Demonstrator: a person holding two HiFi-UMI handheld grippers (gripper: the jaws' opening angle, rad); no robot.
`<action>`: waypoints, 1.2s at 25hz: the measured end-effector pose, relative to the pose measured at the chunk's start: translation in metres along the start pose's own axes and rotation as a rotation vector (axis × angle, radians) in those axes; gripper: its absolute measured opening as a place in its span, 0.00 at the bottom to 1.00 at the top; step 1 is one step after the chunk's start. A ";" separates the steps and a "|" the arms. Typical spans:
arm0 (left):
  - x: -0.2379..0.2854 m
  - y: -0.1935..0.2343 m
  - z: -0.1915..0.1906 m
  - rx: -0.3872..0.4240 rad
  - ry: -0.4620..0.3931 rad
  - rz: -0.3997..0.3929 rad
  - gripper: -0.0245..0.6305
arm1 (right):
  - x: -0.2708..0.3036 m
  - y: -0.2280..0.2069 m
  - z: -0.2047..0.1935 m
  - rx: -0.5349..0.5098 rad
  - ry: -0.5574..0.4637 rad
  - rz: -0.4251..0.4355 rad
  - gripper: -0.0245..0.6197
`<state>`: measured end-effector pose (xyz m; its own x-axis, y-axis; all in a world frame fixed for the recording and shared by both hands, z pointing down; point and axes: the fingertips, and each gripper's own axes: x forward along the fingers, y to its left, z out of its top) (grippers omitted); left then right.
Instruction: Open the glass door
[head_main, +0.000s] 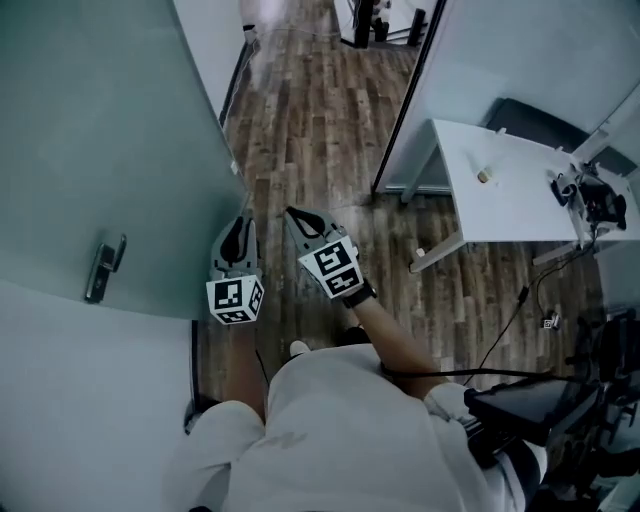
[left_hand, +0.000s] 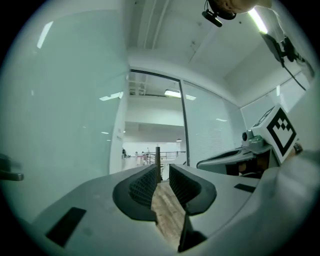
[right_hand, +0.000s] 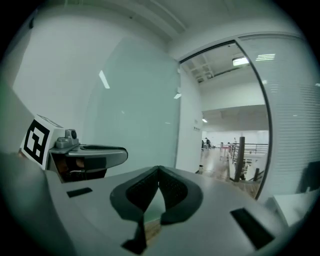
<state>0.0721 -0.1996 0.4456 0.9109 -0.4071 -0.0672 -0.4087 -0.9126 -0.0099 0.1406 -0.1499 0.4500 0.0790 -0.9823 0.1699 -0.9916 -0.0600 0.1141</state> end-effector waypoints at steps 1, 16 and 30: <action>0.018 -0.023 0.005 0.006 -0.012 -0.034 0.16 | -0.014 -0.023 -0.004 0.012 -0.001 -0.034 0.05; 0.132 -0.131 0.025 0.055 -0.073 -0.201 0.16 | -0.075 -0.184 0.001 0.147 -0.085 -0.319 0.04; 0.126 0.018 0.059 0.063 -0.075 -0.260 0.16 | 0.037 -0.109 0.058 0.209 -0.149 -0.416 0.04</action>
<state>0.1765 -0.2654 0.3779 0.9799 -0.1531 -0.1276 -0.1661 -0.9812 -0.0983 0.2455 -0.1903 0.3874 0.4728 -0.8811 0.0077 -0.8794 -0.4724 -0.0590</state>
